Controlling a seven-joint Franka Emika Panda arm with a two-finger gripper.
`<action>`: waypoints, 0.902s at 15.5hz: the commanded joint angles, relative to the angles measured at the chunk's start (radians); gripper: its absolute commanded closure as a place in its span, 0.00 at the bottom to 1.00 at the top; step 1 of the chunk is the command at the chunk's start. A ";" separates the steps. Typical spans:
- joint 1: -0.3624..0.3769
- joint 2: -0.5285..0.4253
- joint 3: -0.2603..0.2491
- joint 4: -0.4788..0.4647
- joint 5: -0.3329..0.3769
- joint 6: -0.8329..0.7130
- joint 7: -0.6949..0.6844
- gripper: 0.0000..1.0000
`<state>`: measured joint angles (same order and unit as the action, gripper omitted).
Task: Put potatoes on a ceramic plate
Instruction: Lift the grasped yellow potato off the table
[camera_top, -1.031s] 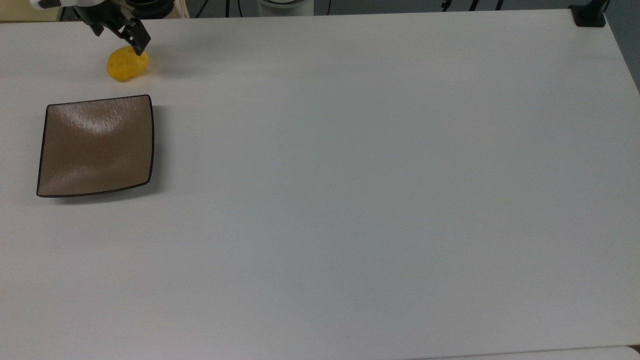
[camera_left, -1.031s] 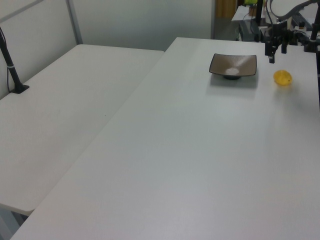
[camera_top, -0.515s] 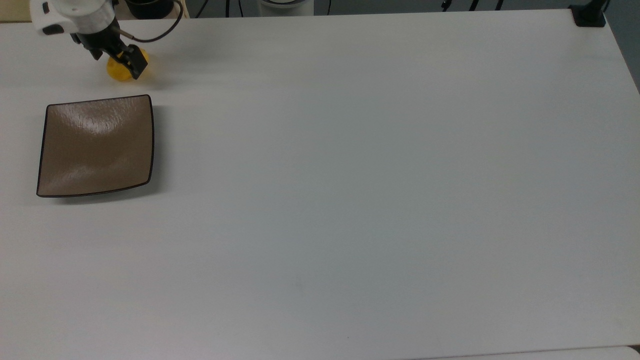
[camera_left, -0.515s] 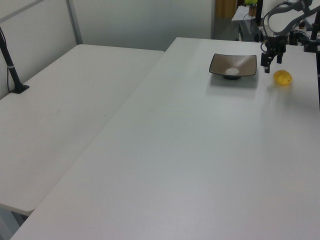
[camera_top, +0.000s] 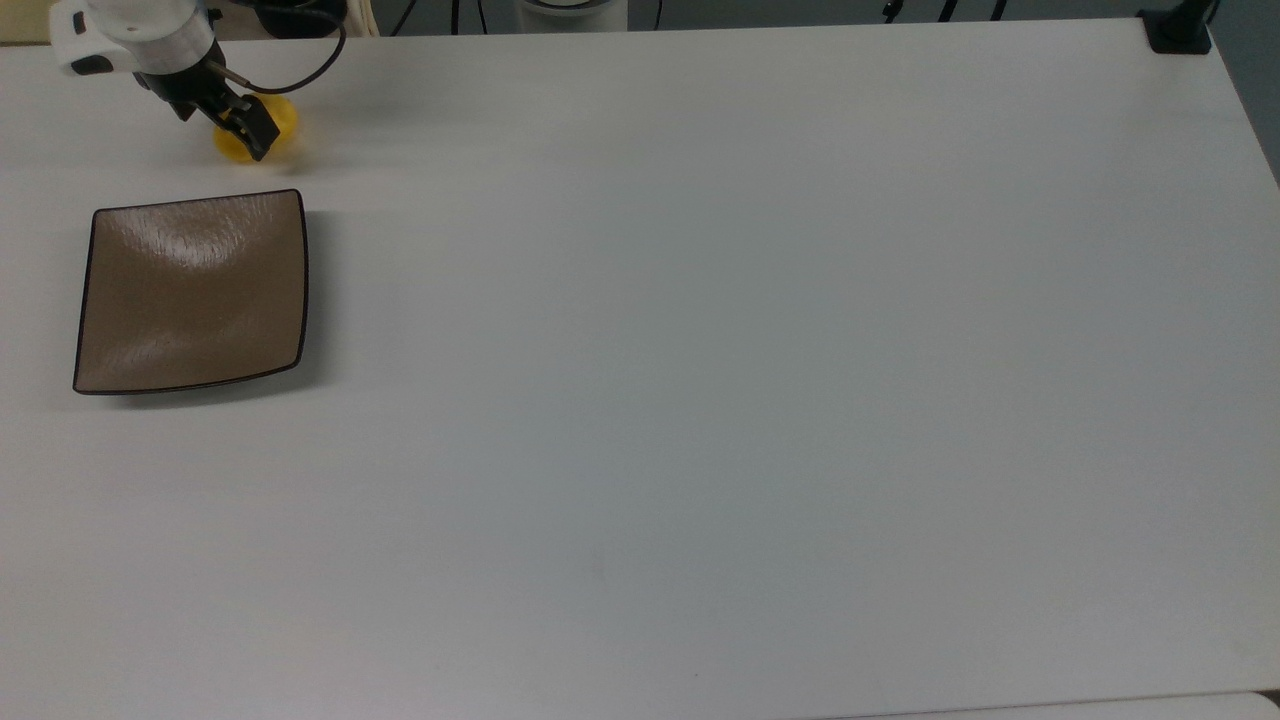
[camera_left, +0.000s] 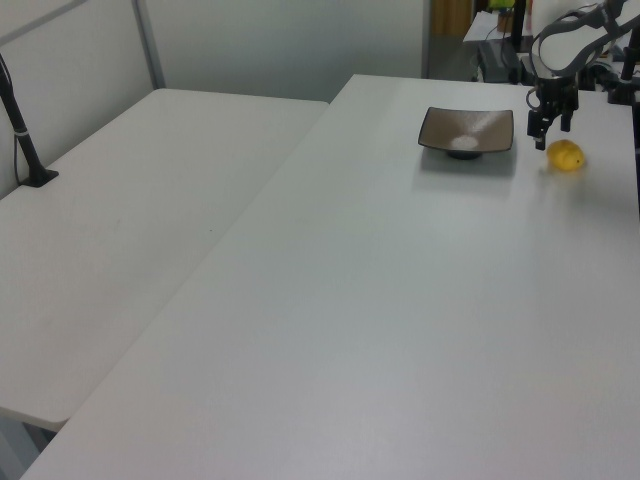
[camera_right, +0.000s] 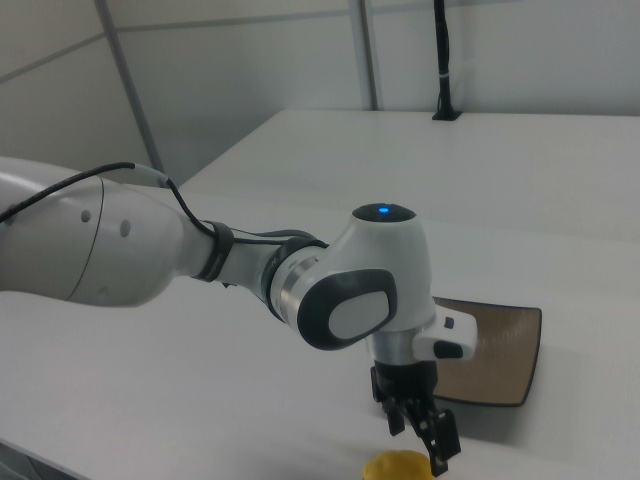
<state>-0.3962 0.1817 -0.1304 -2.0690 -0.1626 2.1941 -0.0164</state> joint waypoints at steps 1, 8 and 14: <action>-0.015 -0.030 0.000 -0.054 0.002 -0.005 -0.003 0.00; -0.015 -0.028 0.000 -0.069 0.002 -0.074 -0.004 0.00; -0.018 -0.027 0.000 -0.071 0.003 -0.063 0.006 0.50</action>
<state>-0.4134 0.1815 -0.1304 -2.1140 -0.1626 2.1324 -0.0164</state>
